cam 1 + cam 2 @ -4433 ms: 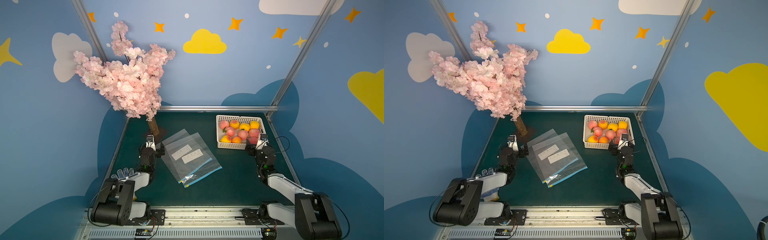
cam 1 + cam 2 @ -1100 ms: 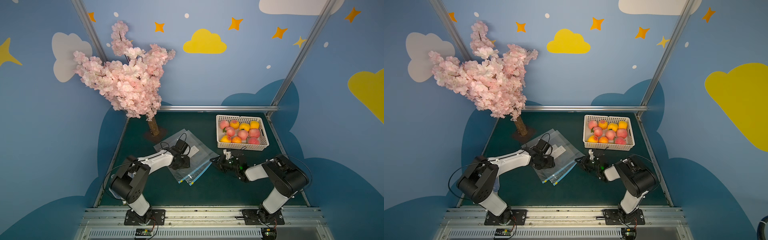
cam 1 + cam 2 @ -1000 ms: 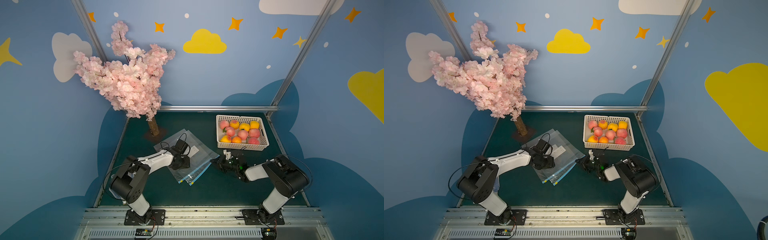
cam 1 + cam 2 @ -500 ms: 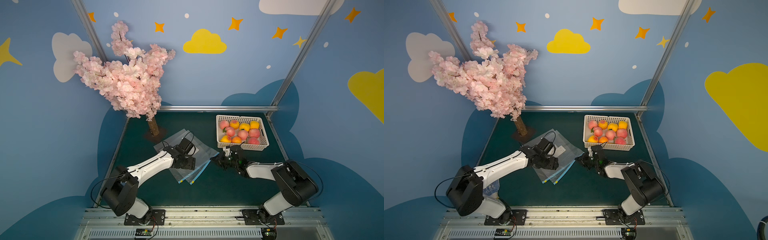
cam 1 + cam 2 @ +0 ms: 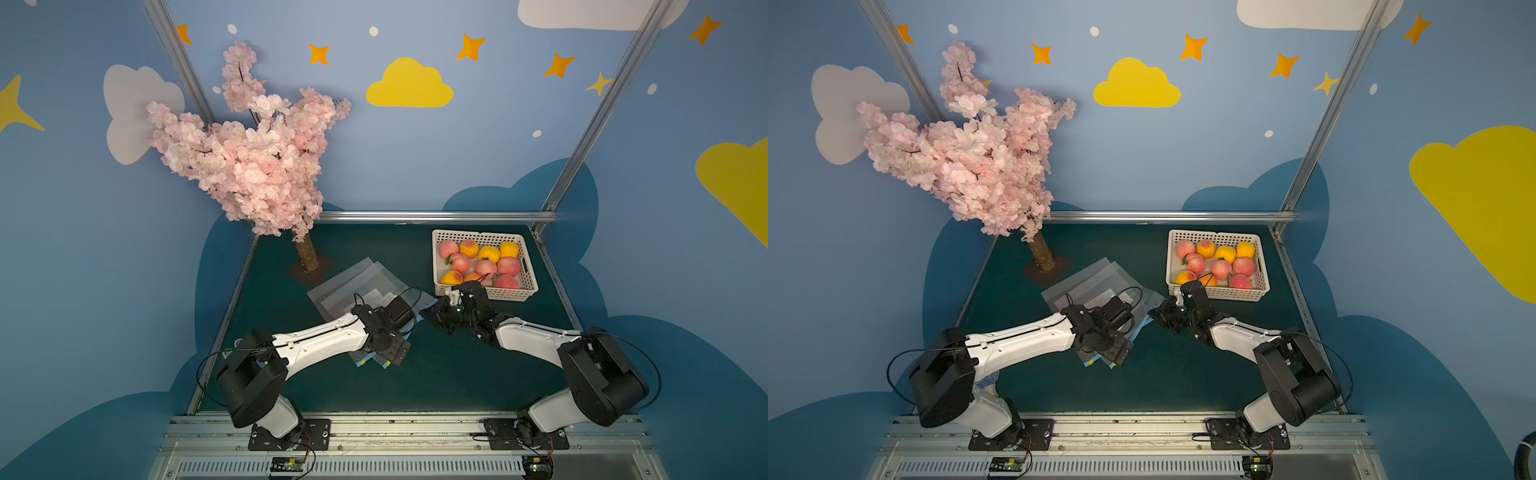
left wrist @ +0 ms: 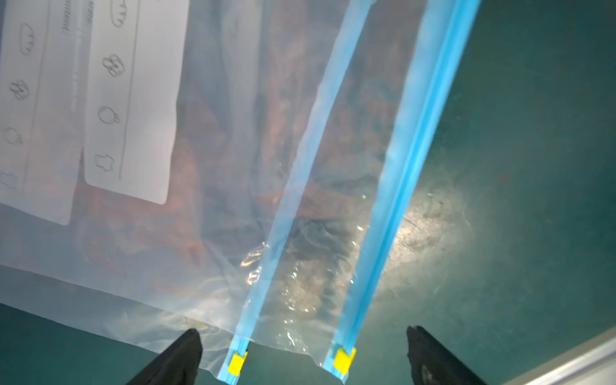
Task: Place the peach in a zip-top bag and seal the zipper
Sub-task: Pick up the zipper food storage bag.
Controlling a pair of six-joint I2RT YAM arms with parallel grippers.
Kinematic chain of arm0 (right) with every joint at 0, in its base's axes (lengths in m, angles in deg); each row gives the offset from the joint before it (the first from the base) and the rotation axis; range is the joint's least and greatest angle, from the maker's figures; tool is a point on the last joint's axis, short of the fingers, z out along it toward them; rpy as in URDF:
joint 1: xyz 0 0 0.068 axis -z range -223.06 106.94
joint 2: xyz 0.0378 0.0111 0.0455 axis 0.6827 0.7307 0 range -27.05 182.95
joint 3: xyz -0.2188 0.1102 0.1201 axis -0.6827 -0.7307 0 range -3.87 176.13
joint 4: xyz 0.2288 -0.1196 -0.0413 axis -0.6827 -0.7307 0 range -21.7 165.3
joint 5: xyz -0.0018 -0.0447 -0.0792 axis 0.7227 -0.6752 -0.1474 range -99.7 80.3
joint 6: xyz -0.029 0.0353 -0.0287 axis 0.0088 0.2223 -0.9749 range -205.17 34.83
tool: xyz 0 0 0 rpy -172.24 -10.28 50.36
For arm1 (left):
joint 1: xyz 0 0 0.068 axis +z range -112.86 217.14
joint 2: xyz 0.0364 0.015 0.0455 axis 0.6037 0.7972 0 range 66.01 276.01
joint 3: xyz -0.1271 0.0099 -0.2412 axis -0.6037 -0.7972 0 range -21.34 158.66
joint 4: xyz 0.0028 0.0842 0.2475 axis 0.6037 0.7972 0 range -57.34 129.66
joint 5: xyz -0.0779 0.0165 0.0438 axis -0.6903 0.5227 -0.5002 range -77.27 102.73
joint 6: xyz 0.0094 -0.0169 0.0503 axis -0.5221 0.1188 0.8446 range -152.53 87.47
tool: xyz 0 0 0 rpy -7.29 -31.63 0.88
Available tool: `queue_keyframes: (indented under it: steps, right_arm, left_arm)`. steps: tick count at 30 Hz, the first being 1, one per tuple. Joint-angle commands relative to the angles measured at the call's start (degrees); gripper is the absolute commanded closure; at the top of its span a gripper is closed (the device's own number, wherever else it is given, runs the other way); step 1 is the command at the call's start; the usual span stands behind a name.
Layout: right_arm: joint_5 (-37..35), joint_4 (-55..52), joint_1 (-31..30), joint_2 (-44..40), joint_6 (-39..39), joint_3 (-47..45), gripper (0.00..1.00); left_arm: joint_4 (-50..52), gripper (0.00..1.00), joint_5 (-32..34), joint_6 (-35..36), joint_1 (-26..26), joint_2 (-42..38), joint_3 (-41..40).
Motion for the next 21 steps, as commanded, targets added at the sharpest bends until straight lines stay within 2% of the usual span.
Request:
queue_keyframes:
  steps: [1,11,21]
  right_arm:
    - [0.6,-2.2,-0.4,-1.2,-0.3,0.8,0.95]
    - [1.5,-0.5,-0.4,-1.1,1.2,0.8,0.95]
    - [1.5,-0.7,-0.4,-1.4,1.4,0.8,0.96]
  left_arm:
    - [1.2,0.05,4.3,0.1,0.0,0.8,1.6]
    - [-1.1,0.04,3.7,0.3,-0.4,4.4,3.0]
    - [-3.2,0.03,4.7,0.0,-1.4,3.0,2.9]
